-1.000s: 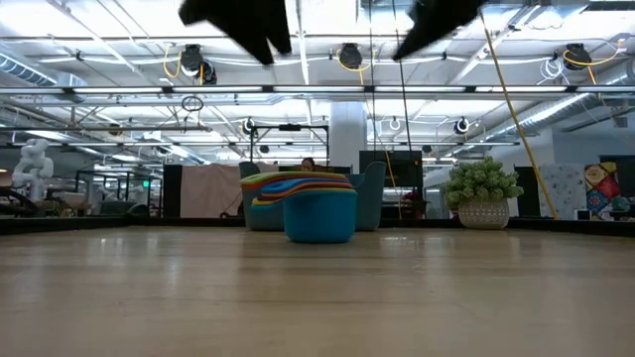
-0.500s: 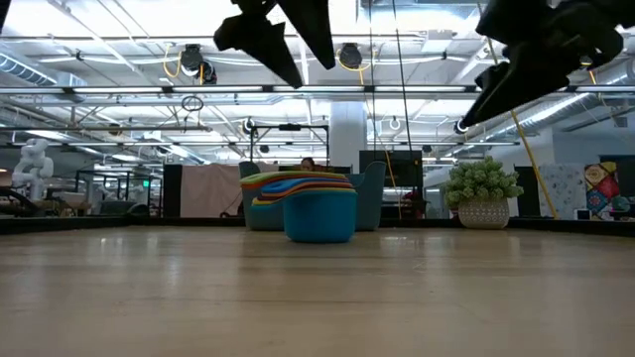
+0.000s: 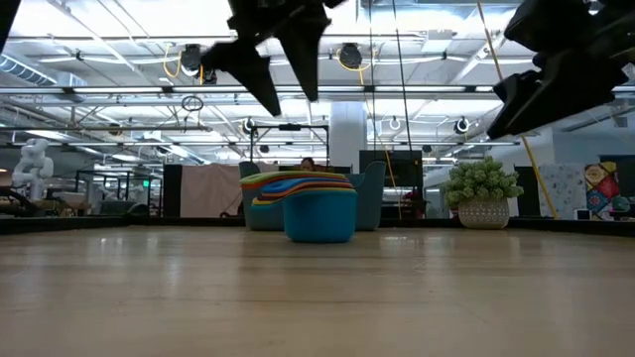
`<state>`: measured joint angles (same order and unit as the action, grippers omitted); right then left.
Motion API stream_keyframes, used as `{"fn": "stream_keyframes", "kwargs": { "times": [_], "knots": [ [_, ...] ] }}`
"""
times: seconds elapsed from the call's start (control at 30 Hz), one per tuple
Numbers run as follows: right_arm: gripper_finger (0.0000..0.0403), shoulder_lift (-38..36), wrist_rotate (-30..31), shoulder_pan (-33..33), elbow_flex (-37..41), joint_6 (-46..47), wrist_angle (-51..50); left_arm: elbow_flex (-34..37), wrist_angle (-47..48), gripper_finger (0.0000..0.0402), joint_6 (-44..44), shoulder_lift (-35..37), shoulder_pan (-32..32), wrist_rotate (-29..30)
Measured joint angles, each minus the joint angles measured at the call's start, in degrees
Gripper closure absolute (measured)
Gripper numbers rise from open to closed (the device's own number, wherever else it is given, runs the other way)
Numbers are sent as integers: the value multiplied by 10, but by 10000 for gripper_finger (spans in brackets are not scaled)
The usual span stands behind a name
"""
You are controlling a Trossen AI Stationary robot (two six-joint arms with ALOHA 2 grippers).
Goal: Nest measuring cups in basket
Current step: Put the nested measuring cups into the blue bin
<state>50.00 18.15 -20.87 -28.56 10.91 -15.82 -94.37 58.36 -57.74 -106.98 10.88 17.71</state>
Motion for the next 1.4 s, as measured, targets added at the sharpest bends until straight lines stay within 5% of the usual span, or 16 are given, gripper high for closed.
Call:
{"fn": "stream_keyframes", "kwargs": {
  "times": [0.27, 0.87, 1.4],
  "knots": [
    [245, 0, -1, -7, 0, -11, 7, 1, -16, 150, 17, -52, 1, -61],
    [245, 0, -2, -25, 0, -11, 10, 0, -11, 8, 42, -89, -4, -69],
    [245, 0, -2, -25, 0, -9, 9, 0, -18, 16, 38, -108, -13, -87]
  ]
}}
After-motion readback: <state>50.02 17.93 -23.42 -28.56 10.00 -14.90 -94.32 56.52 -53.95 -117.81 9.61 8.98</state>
